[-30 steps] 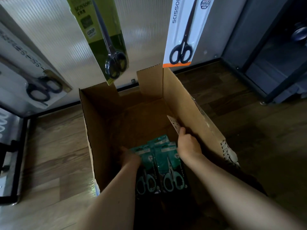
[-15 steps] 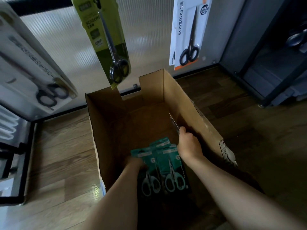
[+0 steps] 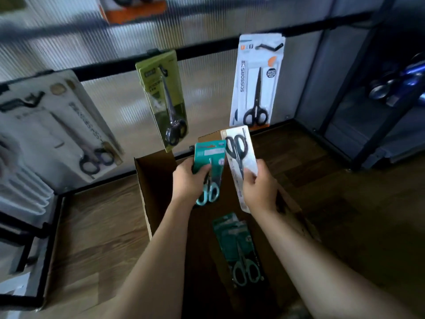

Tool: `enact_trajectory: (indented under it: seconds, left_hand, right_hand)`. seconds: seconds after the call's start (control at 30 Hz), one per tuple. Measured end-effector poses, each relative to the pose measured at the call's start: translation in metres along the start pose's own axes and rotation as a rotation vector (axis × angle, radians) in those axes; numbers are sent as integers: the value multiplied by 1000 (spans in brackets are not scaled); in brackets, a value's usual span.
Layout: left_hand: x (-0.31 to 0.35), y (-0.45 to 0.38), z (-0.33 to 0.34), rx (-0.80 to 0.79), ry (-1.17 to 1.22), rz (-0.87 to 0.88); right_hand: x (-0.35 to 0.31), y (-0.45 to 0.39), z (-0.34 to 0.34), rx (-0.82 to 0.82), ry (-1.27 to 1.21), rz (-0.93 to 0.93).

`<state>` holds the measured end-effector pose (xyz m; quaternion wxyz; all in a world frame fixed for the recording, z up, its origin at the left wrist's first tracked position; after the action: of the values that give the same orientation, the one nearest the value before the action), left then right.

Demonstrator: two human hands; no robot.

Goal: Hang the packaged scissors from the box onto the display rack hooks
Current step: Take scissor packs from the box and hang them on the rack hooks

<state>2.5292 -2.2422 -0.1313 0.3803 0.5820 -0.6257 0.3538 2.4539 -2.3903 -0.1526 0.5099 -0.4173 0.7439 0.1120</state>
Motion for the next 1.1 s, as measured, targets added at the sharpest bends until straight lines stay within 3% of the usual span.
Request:
enact_trajectory:
  seconds: [0.2, 0.43, 0.63, 0.83, 0.93, 1.1]
  left_hand:
    - [60, 1, -21, 90, 392, 125]
    - [120, 4, -38, 73, 513, 280]
    - [126, 6, -42, 0, 523, 285]
    - [136, 8, -45, -177, 520, 325]
    - [139, 6, -43, -186, 452, 371]
    - [140, 4, -44, -235, 344, 418]
  right_hand:
    - [-42, -24, -37, 73, -539, 178]
    - [-79, -41, -74, 123, -710, 139]
    - [-87, -47, -79, 88, -556, 54]
    - [-81, -58, -73, -63, -61, -36]
    - [-79, -63, -69, -116, 121, -37]
    - [-95, -69, -72, -172, 343, -222]
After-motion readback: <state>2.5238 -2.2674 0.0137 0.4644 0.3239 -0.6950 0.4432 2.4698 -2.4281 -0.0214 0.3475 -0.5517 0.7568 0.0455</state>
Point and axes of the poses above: each hand's wrist, its own y-axis away from the middle knuckle, its own z-axis out of the palm, x = y × z, the point moved 3 cm from there along -y, towards the middle knuckle, and after that the axes turned 3 degrees about x, right-handed, at the moved point
